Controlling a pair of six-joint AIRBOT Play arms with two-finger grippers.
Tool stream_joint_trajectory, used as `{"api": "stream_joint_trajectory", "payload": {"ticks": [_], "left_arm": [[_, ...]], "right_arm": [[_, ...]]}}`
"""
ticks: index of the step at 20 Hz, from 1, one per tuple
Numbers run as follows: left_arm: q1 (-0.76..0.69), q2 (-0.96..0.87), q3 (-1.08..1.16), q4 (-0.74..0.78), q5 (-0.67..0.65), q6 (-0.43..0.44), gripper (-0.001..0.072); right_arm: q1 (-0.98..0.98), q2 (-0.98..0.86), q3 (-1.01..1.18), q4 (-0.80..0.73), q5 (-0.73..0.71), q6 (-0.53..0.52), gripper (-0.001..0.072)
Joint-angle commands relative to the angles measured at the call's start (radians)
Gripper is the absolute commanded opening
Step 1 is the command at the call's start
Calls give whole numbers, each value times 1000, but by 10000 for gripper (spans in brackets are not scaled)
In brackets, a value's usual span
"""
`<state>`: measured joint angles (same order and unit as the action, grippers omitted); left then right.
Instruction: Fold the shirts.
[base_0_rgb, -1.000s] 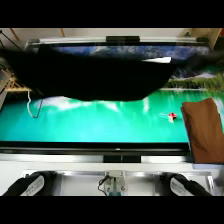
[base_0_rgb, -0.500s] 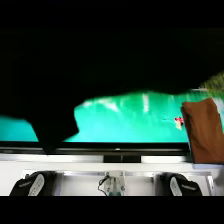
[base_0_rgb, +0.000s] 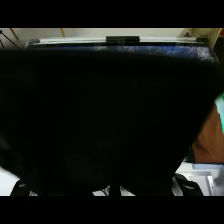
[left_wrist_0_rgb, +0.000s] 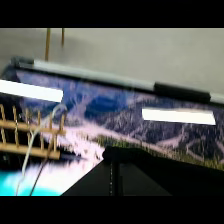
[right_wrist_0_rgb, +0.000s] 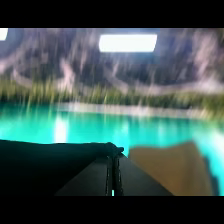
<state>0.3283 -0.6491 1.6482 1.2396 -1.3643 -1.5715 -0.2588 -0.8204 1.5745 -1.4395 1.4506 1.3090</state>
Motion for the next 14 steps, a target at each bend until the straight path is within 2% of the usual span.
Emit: {"api": "stream_joint_trajectory", "payload": {"ticks": [1, 4, 5, 7, 9, 12, 14], "left_arm": [[0, -38, -377, -64, 63, 69, 36], [-48, -183, -568, -77, 348, 72, 36], [-75, -256, -570, -77, 426, 72, 36], [-136, -415, -536, -78, 575, 101, 37], [-190, -575, -484, -105, 702, 105, 37], [-249, -769, -414, -175, 878, 105, 38], [-274, -852, -379, -229, 962, 104, 38]], "right_arm": [[3, -161, -203, 24, -71, 7, 66], [101, -375, -227, 45, -302, 7, 66], [148, -447, -227, 40, -409, 15, 67], [206, -571, -227, 32, -615, 105, 67], [230, -674, -214, 45, -766, 143, 67], [227, -783, -175, 48, -893, 202, 67], [217, -818, -167, 48, -917, 241, 67]]}}
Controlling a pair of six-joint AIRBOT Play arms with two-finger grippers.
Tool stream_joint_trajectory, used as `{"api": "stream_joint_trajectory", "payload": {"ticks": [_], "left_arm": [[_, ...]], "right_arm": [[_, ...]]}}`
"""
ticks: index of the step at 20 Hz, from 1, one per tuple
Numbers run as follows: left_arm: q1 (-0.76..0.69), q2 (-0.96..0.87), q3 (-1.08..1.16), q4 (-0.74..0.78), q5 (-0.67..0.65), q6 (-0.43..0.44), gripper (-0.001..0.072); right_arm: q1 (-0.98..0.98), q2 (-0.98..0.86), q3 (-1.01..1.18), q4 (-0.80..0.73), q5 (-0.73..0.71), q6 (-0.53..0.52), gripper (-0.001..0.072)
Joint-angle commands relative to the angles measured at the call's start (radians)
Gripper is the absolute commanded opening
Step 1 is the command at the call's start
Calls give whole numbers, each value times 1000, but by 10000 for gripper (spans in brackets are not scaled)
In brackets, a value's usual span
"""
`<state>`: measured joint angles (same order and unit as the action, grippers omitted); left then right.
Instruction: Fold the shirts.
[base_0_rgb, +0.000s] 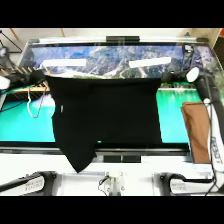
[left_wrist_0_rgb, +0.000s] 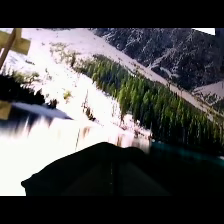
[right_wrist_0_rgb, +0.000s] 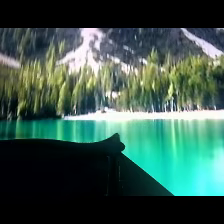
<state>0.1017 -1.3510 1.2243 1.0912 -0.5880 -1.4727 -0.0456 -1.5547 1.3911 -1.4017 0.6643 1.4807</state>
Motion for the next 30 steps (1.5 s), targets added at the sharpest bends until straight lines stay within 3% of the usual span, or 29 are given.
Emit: {"api": "stream_joint_trajectory", "payload": {"ticks": [1, 3, 5, 8, 10, 13, 18, 24, 29, 30], "left_arm": [[-55, -176, 54, -95, 183, 5, 38], [-54, -181, 57, -74, 116, 11, 38], [-24, -161, 93, -13, -112, 92, 38], [12, -157, 83, 68, -455, 63, 37], [17, -157, 29, 113, -566, 63, 37], [17, -161, -33, 151, -585, 61, 37], [16, -206, -42, 148, -584, 5, 37], [42, -205, 15, 151, -580, 21, 37], [43, -236, 27, 151, -612, 16, 37], [43, -238, 27, 150, -620, 8, 39]], "right_arm": [[4, -94, 16, 13, -111, 72, 67], [3, -92, 16, 2, -11, -4, 67], [-7, -69, 16, -6, 137, -80, 67], [-10, -73, 15, 9, 380, -79, 67], [-6, -95, 15, 5, 528, -82, 67], [-11, -120, 13, 6, 624, -79, 67], [-6, -180, 5, 16, 635, -39, 67], [-42, -121, 19, -78, 615, -45, 67], [-57, -161, 20, 34, 619, -28, 68], [-57, -163, 21, 43, 620, -26, 126]]}}
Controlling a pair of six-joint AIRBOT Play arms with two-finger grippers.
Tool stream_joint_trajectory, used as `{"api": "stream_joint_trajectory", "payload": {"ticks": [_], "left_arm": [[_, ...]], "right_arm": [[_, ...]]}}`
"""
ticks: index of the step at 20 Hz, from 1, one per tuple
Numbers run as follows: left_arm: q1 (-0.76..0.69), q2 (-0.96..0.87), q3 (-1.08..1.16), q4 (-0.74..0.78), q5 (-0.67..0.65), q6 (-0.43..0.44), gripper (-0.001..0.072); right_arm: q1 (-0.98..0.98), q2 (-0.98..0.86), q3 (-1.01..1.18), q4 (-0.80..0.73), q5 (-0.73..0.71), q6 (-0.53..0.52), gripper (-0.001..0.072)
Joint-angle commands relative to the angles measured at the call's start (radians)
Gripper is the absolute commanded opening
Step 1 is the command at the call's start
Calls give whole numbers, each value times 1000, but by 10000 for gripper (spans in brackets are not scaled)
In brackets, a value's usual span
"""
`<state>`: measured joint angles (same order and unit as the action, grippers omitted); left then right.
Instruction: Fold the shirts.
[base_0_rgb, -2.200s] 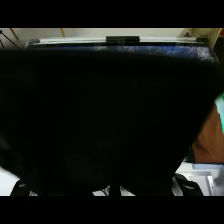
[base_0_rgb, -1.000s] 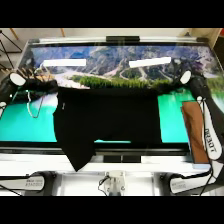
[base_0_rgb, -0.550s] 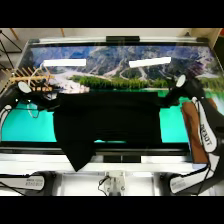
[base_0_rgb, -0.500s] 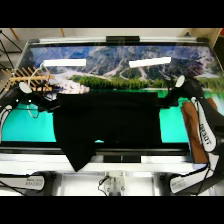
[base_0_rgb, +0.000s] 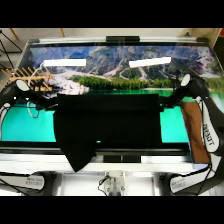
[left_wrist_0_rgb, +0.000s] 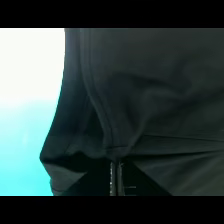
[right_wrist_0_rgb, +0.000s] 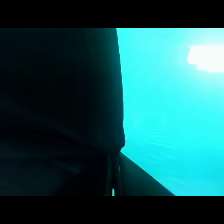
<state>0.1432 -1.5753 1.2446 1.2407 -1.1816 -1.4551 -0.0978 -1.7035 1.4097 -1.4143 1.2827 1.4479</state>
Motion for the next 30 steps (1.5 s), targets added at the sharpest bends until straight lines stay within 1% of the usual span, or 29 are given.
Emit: {"api": "stream_joint_trajectory", "payload": {"ticks": [1, 2, 3, 6, 7, 8, 9, 11, 12, 14, 16, 18, 21, 23, 24, 25, 26, 27, 28, 30], "left_arm": [[2, -12, 9, 2, -46, -12, 87], [7, -11, 17, 2, -85, -13, 298], [16, -8, 31, 2, -135, -12, 471], [80, 35, 37, 21, -311, -12, 463], [100, 68, 4, 19, -344, -12, 463], [115, 122, -70, 15, -345, -12, 463], [121, 194, -184, 1, -315, -16, 463], [120, 350, -443, -68, -212, -10, 462], [120, 418, -550, -90, -178, 14, 461], [125, 528, -704, -88, -139, 30, 461], [125, 582, -783, -95, -104, 29, 462], [124, 577, -826, -124, -82, 29, 462], [124, 573, -875, -214, -2, 29, 461], [111, 573, -904, -268, 43, 29, 395], [95, 573, -914, -273, 61, 10, 394], [78, 573, -916, -272, 71, -3, 350], [64, 573, -915, -273, 74, -4, 196], [55, 573, -915, -273, 74, -4, 104], [56, 574, -915, -273, 72, 4, 36], [56, 575, -915, -273, 72, 15, 39]], "right_arm": [[-5, -8, 2, 55, 13, 6, 327], [-6, 5, 2, 45, 52, -6, 475], [-11, 24, 2, 18, 97, -22, 475], [-40, 104, 0, -119, 259, -29, 474], [-67, 137, -13, -104, 274, -5, 474], [-87, 173, -41, -73, 278, -1, 475], [-101, 213, -85, -61, 277, -8, 475], [-114, 274, -169, -87, 257, -18, 475], [-119, 294, -203, -96, 241, -20, 474], [-119, 307, -234, -97, 234, -20, 474], [-119, 307, -239, -95, 232, -20, 475], [-119, 307, -239, -95, 224, -14, 475], [-119, 307, -239, -83, 217, -7, 475], [-119, 307, -248, -72, 219, -7, 475], [-119, 310, -273, -59, 218, -9, 475], [-119, 317, -311, -48, 210, -12, 475], [-119, 332, -366, -32, 195, -23, 475], [-119, 348, -422, -16, 177, -34, 508], [-119, 368, -483, -2, 157, -53, 637], [-119, 385, -574, 27, 123, -64, 637]]}}
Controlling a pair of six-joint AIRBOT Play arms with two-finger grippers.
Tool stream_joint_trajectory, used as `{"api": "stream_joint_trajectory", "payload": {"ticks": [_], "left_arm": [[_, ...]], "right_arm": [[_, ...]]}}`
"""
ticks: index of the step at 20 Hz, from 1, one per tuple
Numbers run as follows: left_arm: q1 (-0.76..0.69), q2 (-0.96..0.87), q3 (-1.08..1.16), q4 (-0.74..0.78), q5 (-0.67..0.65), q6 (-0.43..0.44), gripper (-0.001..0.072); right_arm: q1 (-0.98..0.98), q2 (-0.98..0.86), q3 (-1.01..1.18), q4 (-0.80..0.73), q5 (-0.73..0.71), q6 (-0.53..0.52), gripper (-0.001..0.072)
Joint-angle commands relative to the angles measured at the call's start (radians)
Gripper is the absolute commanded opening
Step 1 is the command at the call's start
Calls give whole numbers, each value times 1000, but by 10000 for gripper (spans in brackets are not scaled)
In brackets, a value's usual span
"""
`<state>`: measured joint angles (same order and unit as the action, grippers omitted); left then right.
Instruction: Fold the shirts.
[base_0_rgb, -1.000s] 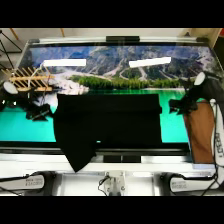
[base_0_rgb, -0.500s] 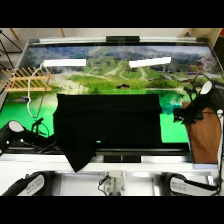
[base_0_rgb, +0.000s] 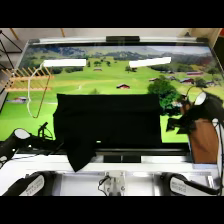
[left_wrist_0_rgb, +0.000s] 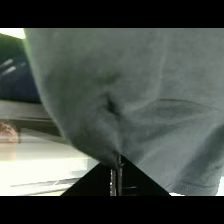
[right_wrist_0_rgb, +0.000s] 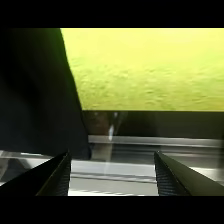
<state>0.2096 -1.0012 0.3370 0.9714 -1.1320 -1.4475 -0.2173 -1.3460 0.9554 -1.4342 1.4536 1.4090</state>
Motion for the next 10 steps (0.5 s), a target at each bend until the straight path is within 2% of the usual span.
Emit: {"api": "stream_joint_trajectory", "payload": {"ticks": [1, 5, 7, 10], "left_arm": [[-11, 2, -8, -3, 21, 7, 38], [-11, 16, -6, -3, 13, 9, 38], [-11, 27, -5, -3, 13, 14, 37], [-11, 34, -5, -3, 10, 14, 37]], "right_arm": [[1, 27, -154, 68, -67, -27, 637], [1, 27, -244, 197, -147, -46, 631], [1, 27, -268, 241, -192, -52, 553], [35, 27, -281, 274, -231, -52, 550]]}}
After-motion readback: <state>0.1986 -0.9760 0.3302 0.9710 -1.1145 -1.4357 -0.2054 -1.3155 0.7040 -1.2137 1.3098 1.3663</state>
